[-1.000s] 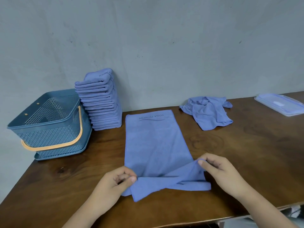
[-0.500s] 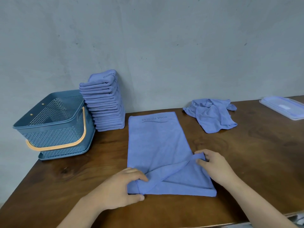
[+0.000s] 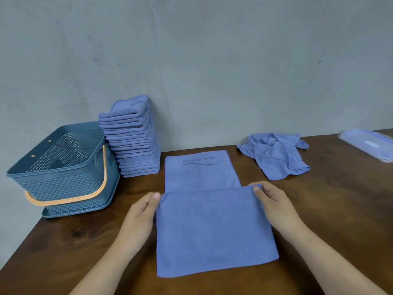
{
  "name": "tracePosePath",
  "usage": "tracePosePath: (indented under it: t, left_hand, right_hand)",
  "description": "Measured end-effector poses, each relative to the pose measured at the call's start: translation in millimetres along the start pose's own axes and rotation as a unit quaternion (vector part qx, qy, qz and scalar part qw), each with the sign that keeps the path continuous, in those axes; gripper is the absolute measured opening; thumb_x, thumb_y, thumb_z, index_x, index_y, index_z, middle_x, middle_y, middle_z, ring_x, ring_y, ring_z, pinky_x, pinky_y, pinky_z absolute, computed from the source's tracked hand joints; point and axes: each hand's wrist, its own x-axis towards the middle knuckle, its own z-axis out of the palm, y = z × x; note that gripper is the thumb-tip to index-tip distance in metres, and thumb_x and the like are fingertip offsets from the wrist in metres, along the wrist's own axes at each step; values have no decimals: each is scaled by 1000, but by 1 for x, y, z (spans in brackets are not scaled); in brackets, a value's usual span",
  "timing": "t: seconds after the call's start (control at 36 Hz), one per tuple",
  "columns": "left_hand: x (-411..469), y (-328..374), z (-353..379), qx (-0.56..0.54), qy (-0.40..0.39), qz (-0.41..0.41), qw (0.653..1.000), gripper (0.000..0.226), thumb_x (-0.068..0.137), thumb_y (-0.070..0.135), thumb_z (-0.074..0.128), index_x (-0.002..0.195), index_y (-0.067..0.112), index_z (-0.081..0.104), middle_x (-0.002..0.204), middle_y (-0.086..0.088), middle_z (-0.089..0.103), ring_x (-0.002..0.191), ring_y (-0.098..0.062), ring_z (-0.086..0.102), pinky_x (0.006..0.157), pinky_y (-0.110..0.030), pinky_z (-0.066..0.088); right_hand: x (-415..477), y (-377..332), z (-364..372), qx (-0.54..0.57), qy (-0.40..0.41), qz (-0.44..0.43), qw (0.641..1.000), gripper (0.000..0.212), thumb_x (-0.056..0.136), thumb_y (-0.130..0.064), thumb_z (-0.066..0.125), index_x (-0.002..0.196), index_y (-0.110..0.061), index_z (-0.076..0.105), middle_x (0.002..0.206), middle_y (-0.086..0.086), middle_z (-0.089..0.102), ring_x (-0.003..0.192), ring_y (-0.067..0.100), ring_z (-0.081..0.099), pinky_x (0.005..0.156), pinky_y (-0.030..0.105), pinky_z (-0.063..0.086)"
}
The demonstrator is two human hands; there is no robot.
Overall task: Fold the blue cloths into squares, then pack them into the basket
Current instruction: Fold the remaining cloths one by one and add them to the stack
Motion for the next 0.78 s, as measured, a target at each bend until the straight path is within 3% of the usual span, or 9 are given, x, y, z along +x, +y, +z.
tracePosePath:
  t: [0.06,0.17,0.25,0.36,0.44,0.5,0.58,0.67,0.78]
  left_hand:
    - [18,8,0,-19,43,-27,999,46,113,42,43,85,23,74,83,-1,71,79,-8,64,76,-27,47]
    - [72,6,0,33,114,-35,992,53,111,51,42,88,11,67,87,-6,71,83,-22,65,78,-37,45]
    - [117,0,4,105,148,-32,983,53,112,48,39,90,9,66,88,-6,70,81,-17,62,73,-33,44]
    - [179,0,14,156,188,-30,969,54,113,46,36,91,5,62,87,-6,66,79,-16,58,64,-30,39]
    - [219,-7,25,185,211,-26,959,43,114,43,36,97,8,54,87,-6,62,84,-28,61,58,-35,34]
    - [232,-17,36,229,230,-12,946,34,113,36,43,111,4,55,101,-14,64,99,-38,62,71,-42,43]
    - [231,-42,61,394,177,46,901,39,109,35,48,128,2,58,123,-20,62,116,-43,57,96,-55,48]
    - [215,-60,78,481,61,89,870,61,106,50,28,140,10,58,142,-10,60,136,-33,51,112,-52,42]
    - [209,-77,84,491,-119,34,862,68,107,65,25,167,33,23,177,6,11,163,-18,3,131,-44,6]
  right_hand:
    - [15,-4,5,-3,0,-16,1000,25,111,-24,51,106,-26,75,104,-15,76,102,1,69,88,27,51]
    - [62,-9,17,-36,9,-43,998,24,111,-27,51,103,-28,74,98,-14,75,98,7,69,86,31,53]
    - [107,-10,32,-66,17,-53,996,24,110,-31,51,99,-30,73,83,-16,70,80,4,64,72,26,48]
    - [176,-7,47,-110,56,-83,989,26,108,-33,52,90,-21,65,73,-1,63,69,13,58,66,36,46]
    - [222,-3,57,-152,54,-60,985,22,110,-37,51,111,-20,65,77,3,64,67,24,58,58,36,41]
    - [239,1,67,-182,26,-29,982,45,109,-45,51,143,-16,51,102,12,67,78,27,62,64,40,49]
    - [243,13,86,-285,33,-38,957,62,107,-49,54,157,-15,39,146,16,50,131,40,50,105,51,47]
    - [224,23,108,-330,-21,-139,933,48,104,-36,57,147,-16,53,142,8,53,134,34,49,105,46,46]
    - [202,46,129,-435,-131,-163,876,79,95,-69,22,160,-26,39,168,-1,34,156,20,27,125,43,26]
